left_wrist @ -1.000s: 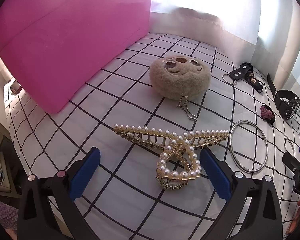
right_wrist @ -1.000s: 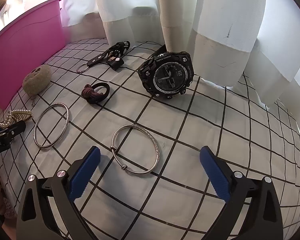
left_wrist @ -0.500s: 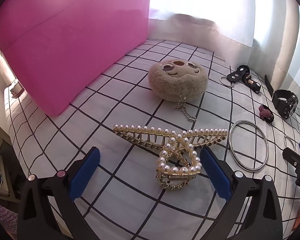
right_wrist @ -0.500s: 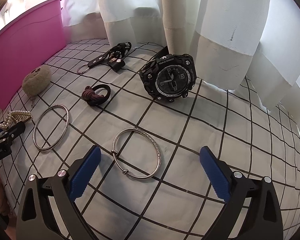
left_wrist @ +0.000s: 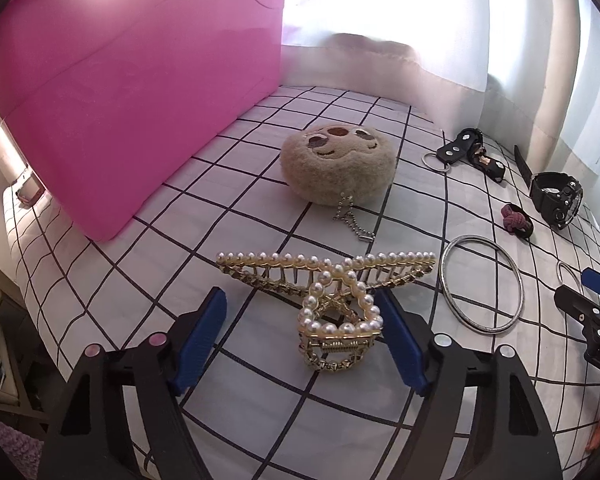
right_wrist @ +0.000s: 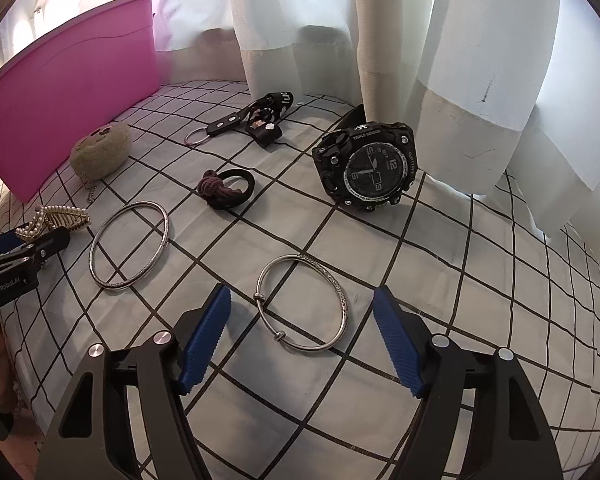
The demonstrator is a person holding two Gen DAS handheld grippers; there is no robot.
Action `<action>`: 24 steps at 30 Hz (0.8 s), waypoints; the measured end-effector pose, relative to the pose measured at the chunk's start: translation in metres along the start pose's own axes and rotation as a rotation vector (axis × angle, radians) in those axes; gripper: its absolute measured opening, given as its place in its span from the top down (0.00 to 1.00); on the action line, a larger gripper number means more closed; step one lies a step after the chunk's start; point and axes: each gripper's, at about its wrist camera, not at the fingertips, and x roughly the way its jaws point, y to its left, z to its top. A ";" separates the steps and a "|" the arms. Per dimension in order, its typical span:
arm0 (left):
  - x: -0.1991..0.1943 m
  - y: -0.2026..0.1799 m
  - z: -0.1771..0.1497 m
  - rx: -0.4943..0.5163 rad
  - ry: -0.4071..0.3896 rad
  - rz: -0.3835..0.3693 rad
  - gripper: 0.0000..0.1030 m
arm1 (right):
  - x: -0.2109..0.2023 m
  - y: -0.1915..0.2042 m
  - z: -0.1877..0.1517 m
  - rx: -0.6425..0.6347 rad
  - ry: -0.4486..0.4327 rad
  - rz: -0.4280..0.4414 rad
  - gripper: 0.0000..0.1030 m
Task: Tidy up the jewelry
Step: 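Close the left tool on the pearl claw clip while the right tool grasps the silver bangle, then lift the pearl clip with the left tool while the right tool carries the bangle over the tub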
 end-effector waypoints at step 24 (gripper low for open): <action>-0.026 -0.006 0.008 -0.016 0.002 -0.063 0.71 | -0.016 -0.001 -0.007 0.041 -0.010 0.086 0.57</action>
